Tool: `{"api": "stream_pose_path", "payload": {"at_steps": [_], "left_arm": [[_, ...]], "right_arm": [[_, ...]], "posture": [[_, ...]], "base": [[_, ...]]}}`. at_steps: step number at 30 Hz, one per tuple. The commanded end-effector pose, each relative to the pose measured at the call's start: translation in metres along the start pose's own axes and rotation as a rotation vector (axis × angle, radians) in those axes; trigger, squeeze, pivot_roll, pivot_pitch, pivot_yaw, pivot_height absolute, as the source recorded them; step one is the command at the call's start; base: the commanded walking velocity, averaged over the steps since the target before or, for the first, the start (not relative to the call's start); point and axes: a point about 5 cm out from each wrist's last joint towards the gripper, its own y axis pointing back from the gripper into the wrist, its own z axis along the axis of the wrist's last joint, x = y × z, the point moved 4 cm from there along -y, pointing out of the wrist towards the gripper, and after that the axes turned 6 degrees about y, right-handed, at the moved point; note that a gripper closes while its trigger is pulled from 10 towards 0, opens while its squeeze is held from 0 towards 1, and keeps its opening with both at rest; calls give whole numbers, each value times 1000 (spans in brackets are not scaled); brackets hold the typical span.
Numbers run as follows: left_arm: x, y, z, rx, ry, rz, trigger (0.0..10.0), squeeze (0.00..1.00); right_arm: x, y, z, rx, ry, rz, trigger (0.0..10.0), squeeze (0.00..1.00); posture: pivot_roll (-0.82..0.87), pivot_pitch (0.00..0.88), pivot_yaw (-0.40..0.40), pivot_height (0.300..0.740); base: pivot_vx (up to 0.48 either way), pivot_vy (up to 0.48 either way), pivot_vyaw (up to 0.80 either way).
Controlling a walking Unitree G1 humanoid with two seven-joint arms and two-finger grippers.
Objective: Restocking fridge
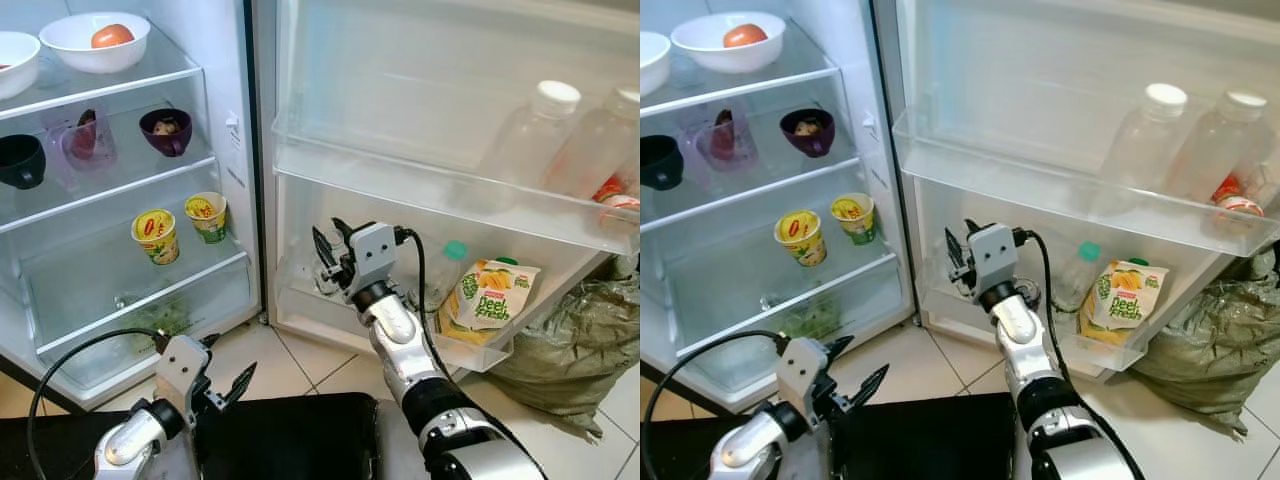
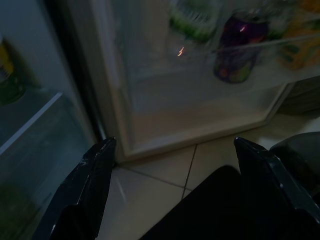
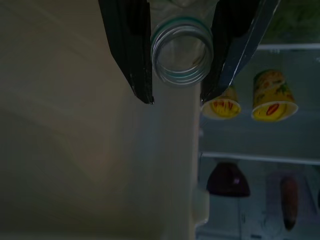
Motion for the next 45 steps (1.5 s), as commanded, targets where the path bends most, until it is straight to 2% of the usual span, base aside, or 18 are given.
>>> {"api": "stream_pose_path", "payload": {"at_steps": [1,6,7,14,28,29,30,31,32,34,39,42,43,44,45], "left_arm": [[-2,3,-4,19,14,-3,10000,0],[-4,2,-1,14,12,-7,10000,0],[-5,3,2,8,8,-14,10000,0],[-6,5,8,0,-2,-18,10000,0],[-6,8,18,-5,-18,-18,10000,0],[-6,9,18,-3,-19,-19,10000,0],[-7,9,18,0,-18,-20,10000,0],[-7,9,18,0,-18,-20,10000,0],[-7,9,18,0,-18,-20,10000,0],[-7,9,18,0,-18,-20,10000,0],[-8,9,17,11,-13,-21,10000,0],[-8,9,17,11,-12,-21,10000,0],[-9,8,17,12,-11,-22,10000,0],[-9,8,17,12,-11,-22,10000,0],[-10,7,17,12,-9,-24,10000,0]], "right_arm": [[5,2,-6,26,-4,18,10000,0],[7,1,-8,35,4,29,10000,0],[7,1,-10,52,31,36,10000,0],[-3,1,-19,107,84,12,10000,0],[-17,-4,-19,135,97,-28,10000,0],[-18,-4,-19,135,96,-31,10000,251],[-19,-4,-19,139,91,-38,10000,706],[-19,-4,-19,139,91,-38,10000,706],[-19,-4,-19,139,91,-38,10000,773],[-19,-4,-19,139,91,-38,10000,773],[-29,-7,-13,115,49,-69,10000,702],[-30,-8,-12,110,45,-71,10000,702],[-32,-8,-10,101,42,-76,10000,655],[-32,-8,-10,101,42,-76,10000,655],[-35,-8,-8,90,42,-80,10000,576]], "posture": [[41,239,-85,438],[43,248,-87,438],[46,260,-87,438],[51,276,-88,438],[57,298,-90,438],[57,298,-90,438],[57,298,-90,438],[57,298,-90,438],[57,298,-90,438],[57,298,-90,438],[50,288,-88,438],[50,288,-88,438],[49,286,-90,438],[49,286,-90,438],[46,282,-89,438]], "base": [[0,0,0],[0,0,0],[0,0,0],[0,0,0],[0,0,0],[0,0,0],[0,0,0],[0,0,0],[0,0,0],[0,0,0],[0,0,0],[0,0,0],[0,0,0],[0,0,0],[0,0,0]]}}
